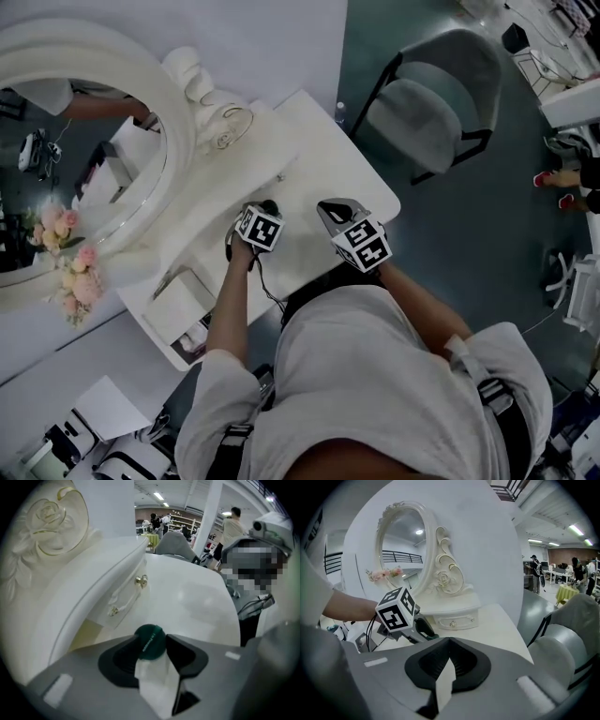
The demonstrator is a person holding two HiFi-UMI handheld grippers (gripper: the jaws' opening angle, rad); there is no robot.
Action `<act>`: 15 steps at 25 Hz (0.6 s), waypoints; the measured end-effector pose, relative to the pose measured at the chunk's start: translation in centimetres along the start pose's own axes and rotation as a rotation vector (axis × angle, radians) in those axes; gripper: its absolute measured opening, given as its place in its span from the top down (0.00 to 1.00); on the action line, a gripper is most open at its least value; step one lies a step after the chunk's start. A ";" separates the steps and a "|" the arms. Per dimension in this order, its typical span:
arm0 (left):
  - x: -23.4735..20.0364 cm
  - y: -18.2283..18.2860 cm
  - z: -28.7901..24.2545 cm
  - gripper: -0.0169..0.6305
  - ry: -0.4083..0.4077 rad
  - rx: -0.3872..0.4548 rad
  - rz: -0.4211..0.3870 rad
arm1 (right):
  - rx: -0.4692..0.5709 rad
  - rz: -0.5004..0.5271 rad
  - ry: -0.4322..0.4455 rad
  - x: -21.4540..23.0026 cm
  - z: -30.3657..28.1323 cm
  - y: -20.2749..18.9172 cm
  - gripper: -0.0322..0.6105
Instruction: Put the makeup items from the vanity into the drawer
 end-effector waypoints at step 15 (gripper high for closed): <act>0.5 -2.8 5.8 0.91 0.122 0.129 0.072 | 0.004 0.118 0.106 -4.7 -2.1 3.2 0.95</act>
Point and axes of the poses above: the fingertips, and each gripper's own axes: z backward along the fingers, x to its right, y out of its top, the point moved 3 cm from there along z, backward along the fingers, and after that the axes turned 9 degrees about -x, right-handed, at the moved point
